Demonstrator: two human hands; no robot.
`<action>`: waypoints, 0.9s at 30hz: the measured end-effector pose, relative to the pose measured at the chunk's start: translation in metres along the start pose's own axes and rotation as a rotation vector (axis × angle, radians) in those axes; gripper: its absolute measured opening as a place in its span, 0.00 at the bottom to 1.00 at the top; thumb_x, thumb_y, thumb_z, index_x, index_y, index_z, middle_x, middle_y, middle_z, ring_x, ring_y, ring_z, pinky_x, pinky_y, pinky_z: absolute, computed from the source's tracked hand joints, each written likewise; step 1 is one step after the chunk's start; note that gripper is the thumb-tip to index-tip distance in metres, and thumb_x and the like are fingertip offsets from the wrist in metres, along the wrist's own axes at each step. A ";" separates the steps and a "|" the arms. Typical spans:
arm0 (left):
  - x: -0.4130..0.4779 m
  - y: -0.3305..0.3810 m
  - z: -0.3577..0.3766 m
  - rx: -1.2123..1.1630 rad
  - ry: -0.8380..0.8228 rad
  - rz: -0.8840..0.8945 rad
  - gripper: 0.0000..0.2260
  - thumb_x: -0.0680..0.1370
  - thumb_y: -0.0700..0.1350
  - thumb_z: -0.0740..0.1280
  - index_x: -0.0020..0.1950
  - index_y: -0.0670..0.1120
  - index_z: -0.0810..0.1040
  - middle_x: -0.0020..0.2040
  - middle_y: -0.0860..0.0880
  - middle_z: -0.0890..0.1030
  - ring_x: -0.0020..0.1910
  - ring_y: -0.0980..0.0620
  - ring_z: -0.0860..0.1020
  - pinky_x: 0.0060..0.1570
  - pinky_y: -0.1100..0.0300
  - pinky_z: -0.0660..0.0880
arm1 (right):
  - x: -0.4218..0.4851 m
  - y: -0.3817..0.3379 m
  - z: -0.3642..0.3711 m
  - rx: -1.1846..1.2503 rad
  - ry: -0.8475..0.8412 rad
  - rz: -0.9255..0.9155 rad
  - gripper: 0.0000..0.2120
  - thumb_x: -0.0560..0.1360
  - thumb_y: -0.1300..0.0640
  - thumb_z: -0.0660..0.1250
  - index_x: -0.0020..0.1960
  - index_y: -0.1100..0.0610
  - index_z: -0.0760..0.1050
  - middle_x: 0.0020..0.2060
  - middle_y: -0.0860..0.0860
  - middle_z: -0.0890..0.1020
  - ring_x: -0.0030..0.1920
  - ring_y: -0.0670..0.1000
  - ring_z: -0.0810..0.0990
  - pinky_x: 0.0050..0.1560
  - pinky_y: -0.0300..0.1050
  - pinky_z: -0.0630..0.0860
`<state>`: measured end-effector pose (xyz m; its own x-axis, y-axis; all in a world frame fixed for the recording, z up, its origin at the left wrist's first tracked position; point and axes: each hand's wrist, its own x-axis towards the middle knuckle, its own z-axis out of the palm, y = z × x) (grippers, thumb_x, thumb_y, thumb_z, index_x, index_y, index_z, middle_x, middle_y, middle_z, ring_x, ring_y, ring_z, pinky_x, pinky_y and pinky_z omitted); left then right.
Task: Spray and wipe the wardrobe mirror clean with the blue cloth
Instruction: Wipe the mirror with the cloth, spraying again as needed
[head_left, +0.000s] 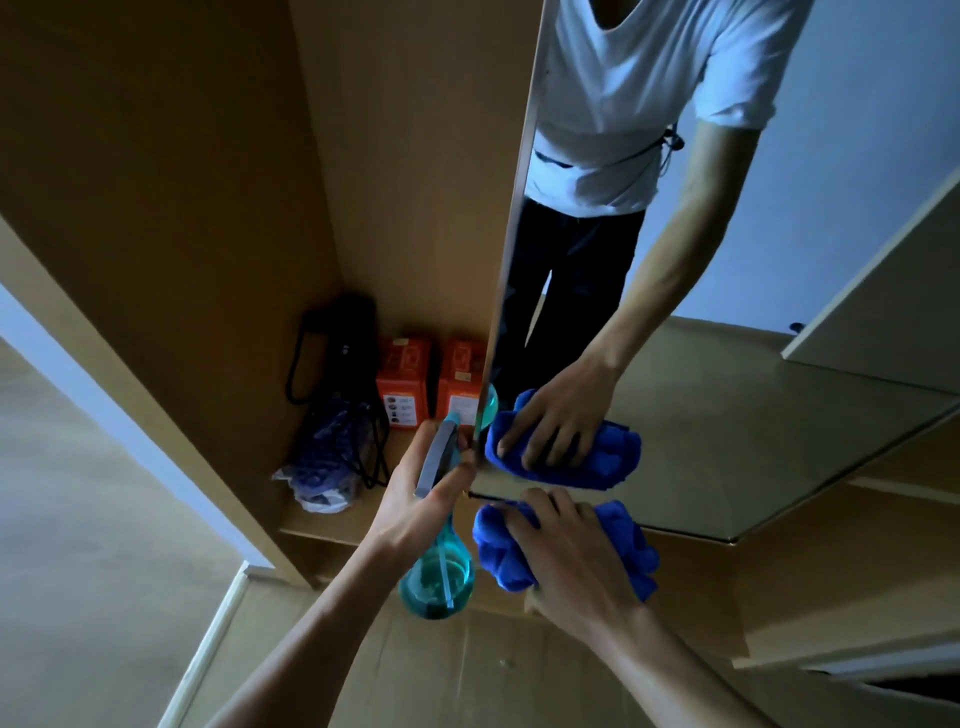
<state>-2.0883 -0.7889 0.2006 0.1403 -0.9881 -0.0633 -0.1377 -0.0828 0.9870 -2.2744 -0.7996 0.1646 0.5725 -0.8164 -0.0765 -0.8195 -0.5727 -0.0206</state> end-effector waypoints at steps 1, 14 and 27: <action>-0.003 0.009 -0.001 -0.004 0.007 0.027 0.18 0.71 0.51 0.67 0.46 0.78 0.72 0.49 0.55 0.82 0.52 0.56 0.80 0.53 0.56 0.76 | -0.001 0.000 -0.011 -0.002 0.017 -0.002 0.34 0.59 0.59 0.75 0.63 0.49 0.69 0.53 0.51 0.76 0.50 0.56 0.76 0.45 0.52 0.77; -0.014 0.131 -0.008 0.145 0.011 0.334 0.11 0.74 0.50 0.67 0.56 0.55 0.73 0.50 0.52 0.77 0.50 0.51 0.77 0.50 0.53 0.76 | -0.027 0.001 -0.170 0.033 0.306 0.001 0.30 0.63 0.60 0.74 0.64 0.55 0.70 0.52 0.49 0.77 0.51 0.52 0.75 0.52 0.46 0.77; -0.029 0.233 -0.026 0.191 0.038 0.479 0.10 0.75 0.52 0.65 0.54 0.51 0.73 0.50 0.52 0.72 0.51 0.53 0.75 0.48 0.57 0.72 | -0.057 -0.004 -0.293 -0.121 0.466 0.055 0.34 0.66 0.58 0.72 0.70 0.47 0.67 0.54 0.52 0.75 0.50 0.56 0.75 0.50 0.53 0.75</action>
<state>-2.0984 -0.7761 0.4360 0.0524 -0.9157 0.3983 -0.3712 0.3524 0.8591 -2.2958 -0.7721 0.4609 0.5022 -0.7764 0.3807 -0.8557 -0.5097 0.0894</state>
